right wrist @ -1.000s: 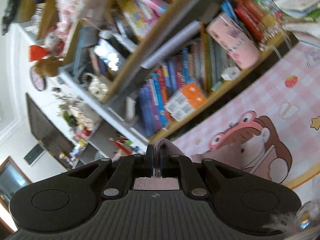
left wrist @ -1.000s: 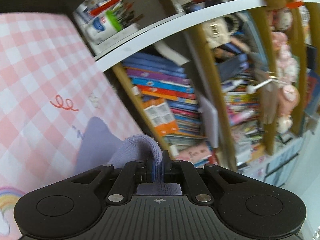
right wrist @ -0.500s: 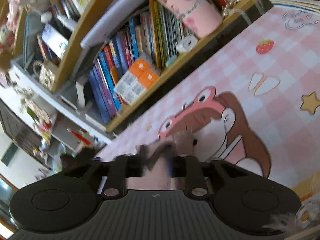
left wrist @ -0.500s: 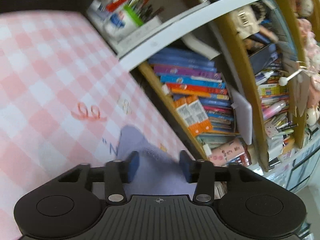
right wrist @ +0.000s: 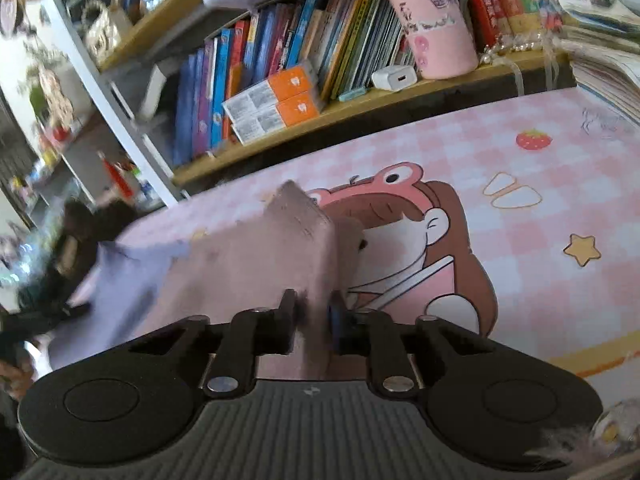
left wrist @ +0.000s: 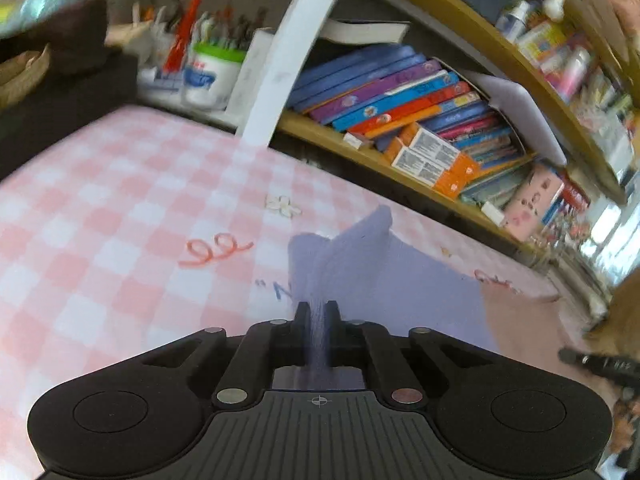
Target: Fold clothes
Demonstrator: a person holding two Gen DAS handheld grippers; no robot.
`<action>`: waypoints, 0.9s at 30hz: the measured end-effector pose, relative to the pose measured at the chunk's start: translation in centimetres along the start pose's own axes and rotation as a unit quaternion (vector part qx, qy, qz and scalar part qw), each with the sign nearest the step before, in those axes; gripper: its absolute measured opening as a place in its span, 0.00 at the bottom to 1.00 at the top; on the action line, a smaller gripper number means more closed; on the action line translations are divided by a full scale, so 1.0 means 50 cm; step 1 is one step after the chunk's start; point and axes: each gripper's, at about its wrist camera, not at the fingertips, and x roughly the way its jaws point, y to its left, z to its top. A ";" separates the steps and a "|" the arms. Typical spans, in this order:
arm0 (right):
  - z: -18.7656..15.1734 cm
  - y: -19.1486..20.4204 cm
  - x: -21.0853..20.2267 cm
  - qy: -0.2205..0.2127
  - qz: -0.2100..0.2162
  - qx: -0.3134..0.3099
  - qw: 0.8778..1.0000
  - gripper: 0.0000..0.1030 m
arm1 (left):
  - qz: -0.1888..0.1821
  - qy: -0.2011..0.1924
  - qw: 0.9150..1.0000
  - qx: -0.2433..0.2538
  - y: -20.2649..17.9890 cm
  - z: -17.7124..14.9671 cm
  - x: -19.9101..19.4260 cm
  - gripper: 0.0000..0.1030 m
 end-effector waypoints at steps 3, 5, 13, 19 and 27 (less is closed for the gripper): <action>0.004 0.001 -0.018 -0.016 0.022 0.009 1.000 0.06 | -0.030 -0.033 0.999 -0.025 0.001 0.002 -0.045 0.05; 0.006 0.001 -0.026 -0.022 0.032 0.012 0.999 0.06 | -0.017 -0.022 0.999 -0.021 0.006 -0.003 -0.040 0.05; 0.016 -0.005 0.005 -0.002 -0.023 -0.028 0.999 0.32 | 0.009 -0.016 0.999 0.045 0.000 0.015 -0.021 0.26; 0.064 0.017 0.069 0.016 -0.055 -0.101 0.993 0.33 | 0.050 0.007 0.983 0.178 -0.077 0.048 0.067 0.53; 0.078 0.007 0.069 0.001 -0.001 -0.080 0.997 0.04 | 0.019 0.023 0.994 0.109 -0.049 0.057 0.102 0.04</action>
